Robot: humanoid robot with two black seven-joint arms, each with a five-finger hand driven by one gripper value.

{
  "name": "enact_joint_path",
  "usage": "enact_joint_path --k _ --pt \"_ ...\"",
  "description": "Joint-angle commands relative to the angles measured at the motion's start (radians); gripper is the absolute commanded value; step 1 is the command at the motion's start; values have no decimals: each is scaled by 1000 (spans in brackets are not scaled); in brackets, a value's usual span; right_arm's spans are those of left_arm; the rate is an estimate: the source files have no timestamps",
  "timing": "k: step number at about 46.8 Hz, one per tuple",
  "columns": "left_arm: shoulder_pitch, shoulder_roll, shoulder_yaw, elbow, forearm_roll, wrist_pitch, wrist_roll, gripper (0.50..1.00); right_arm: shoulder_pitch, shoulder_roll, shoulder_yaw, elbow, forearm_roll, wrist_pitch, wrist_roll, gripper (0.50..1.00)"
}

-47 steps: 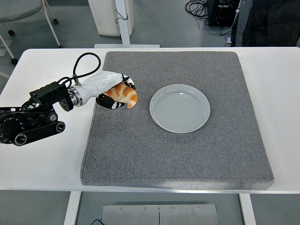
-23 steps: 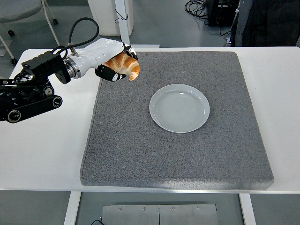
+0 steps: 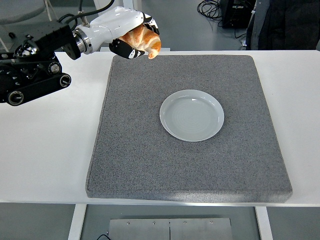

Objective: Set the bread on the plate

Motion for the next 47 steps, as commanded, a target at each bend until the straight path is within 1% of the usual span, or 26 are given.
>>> enact_joint_path --k 1,4,9,14,19,26,32,36,39,43,47 --pt "-20 -27 1 33 -29 -16 -1 500 1 0 0 0 0 0 0 1000" --pt "-29 -50 1 51 -37 -20 -1 500 -1 0 0 0 0 0 0 1000" --pt "-35 -92 -3 90 -44 -56 -1 500 1 0 0 0 0 0 0 1000" --pt "-36 -173 -8 177 -52 -91 -11 500 1 0 0 0 0 0 -1 1000" --pt "-33 -250 -8 254 -54 -100 -15 500 1 0 0 0 0 0 0 1000" --pt "-27 -357 -3 347 -84 -122 -41 500 -1 0 0 0 0 0 0 1000" --pt "-27 -431 1 413 -109 -132 -70 500 1 0 0 0 0 0 0 1000" --pt "-24 -471 3 443 -109 -145 -75 500 1 0 0 0 0 0 0 1000" --pt "-21 -471 4 466 -107 -165 -78 500 1 0 0 0 0 0 0 1000" --pt "-20 -471 6 499 -106 -177 -90 500 1 0 0 0 0 0 -1 1000" --pt "-20 -471 44 528 -107 -191 -95 500 1 0 0 0 0 0 0 1000"
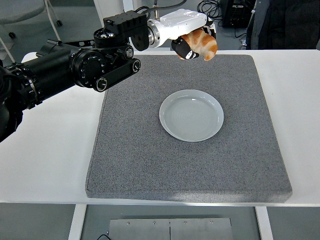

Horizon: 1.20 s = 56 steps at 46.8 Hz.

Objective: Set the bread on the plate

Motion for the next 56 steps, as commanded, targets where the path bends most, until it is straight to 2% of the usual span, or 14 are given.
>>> enact_joint_path --k 1,18,22,29,38,45,56 --pt "-1 0 41 27 -4 -10 -9 500 1 0 0 0 0 0 0 1000" --pt "21 0 52 38 -2 -10 -22 500 1 0 0 0 0 0 0 1000" --pt "25 0 52 18 -4 -10 -27 500 1 0 0 0 0 0 0 1000" --pt "40 0 50 -54 -27 -4 -70 500 -1 0 0 0 0 0 0 1000" --pt "85 0 59 -111 -7 10 -59 500 1 0 0 0 0 0 0 1000" --pt "116 0 93 -121 47 38 -56 500 1 0 0 0 0 0 0 1000" --pt "160 0 121 -123 98 42 -56 500 -1 0 0 0 0 0 0 1000"
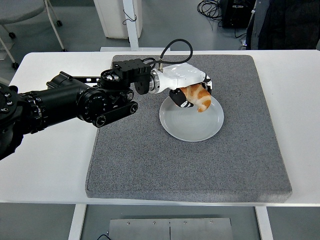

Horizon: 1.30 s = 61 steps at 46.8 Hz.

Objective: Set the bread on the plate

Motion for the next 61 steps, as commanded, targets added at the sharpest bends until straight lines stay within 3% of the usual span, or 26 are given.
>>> enact_joint_path --k 1,23,45,47,49,50,51,61 --pt "17 0 8 -1 2 0 0 500 -1 0 0 0 0 0 -1 1000" --pt "89 0 11 -1 48 16 0 500 1 0 0 0 0 0 0 1000" --pt "95 0 16 8 47 26 2 500 1 0 0 0 0 0 0 1000" --pt "95 0 16 8 42 25 2 754 1 0 0 0 0 0 0 1000" --pt "95 0 16 8 36 25 0 867 -1 0 0 0 0 0 0 1000" --pt "95 0 18 8 36 25 0 956 -1 0 0 0 0 0 0 1000" --pt "97 0 18 8 36 23 0 994 1 0 0 0 0 0 0 1000" --pt "88 0 15 -1 28 22 -2 993 1 0 0 0 0 0 0 1000"
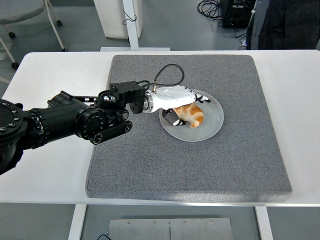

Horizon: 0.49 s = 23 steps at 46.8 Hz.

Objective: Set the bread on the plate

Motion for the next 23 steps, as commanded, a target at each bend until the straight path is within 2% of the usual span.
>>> enact_joint_path --k 1,18,23 --pt "-10 0 -4 -11 -2 -3 -2 993 1 0 0 0 0 0 0 1000" --pt "-105 0 -10 -68 -57 -18 -11 993 -1 0 0 0 0 0 0 1000" --pt "-145 0 -15 -97 -117 -35 -5 993 0 0 0 0 0 0 0 1000"
